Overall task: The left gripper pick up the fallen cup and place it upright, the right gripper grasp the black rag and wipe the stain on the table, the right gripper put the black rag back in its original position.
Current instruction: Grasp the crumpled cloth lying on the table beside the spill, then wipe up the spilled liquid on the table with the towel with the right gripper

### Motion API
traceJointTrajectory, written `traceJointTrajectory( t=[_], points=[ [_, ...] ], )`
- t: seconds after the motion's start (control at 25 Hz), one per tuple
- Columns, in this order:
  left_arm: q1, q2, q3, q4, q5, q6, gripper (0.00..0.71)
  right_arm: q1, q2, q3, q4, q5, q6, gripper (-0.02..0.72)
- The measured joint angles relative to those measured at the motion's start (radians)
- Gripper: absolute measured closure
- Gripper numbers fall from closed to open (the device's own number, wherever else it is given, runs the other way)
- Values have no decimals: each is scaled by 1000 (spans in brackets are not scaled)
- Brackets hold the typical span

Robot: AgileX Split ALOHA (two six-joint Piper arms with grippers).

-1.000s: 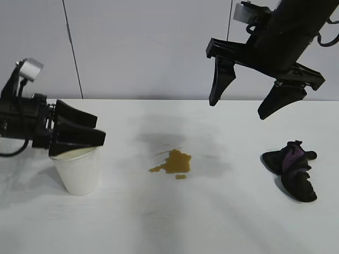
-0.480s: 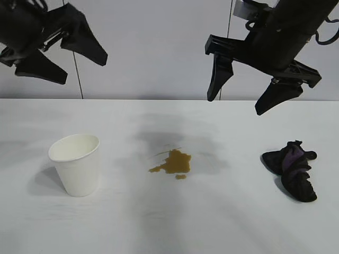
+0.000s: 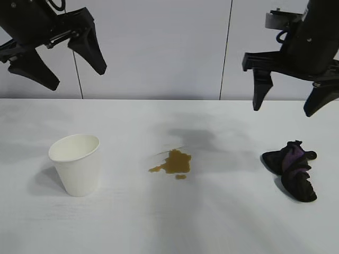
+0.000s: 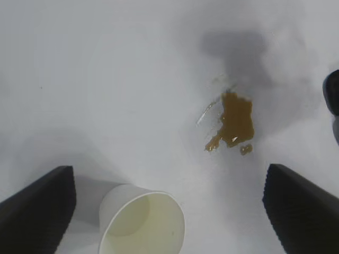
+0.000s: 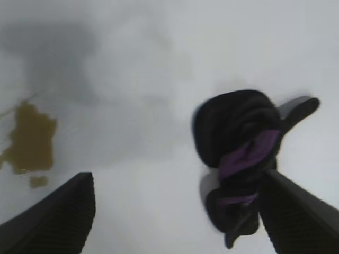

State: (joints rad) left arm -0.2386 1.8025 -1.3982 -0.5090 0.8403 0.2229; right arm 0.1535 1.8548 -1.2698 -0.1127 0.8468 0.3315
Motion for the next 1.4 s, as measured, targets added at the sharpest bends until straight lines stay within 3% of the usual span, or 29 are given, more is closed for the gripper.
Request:
traceJointTrajectory(
  t=[0.24,0.36,0.44,0.6,0.68,0.84,1.12,1.4],
  points=[
    [0,0,0,0,0,0,17,0,80,0,-26,-2,0,127],
    [0,0,0,0,0,0,17,0,131,0,-32,-6,0,166],
    [0,0,0,0,0,0,17,0,163,0,-33,-8,8,231],
    [0,0,0,0,-1,0,17,0,185,0,-35,-16,33,533],
    [0,0,0,0,-1,0,17,0,184,-1,-36,-27,36,603],
    [0,0,0,0,-1,0,17,10,169,-1,-12,-43,33,603],
    [0,0,0,0,-1,0,17,150,81,-72,163,-82,-42,603],
    [0,0,0,0,2,0,17,327,122,-105,189,-236,-45,603]
  ],
)
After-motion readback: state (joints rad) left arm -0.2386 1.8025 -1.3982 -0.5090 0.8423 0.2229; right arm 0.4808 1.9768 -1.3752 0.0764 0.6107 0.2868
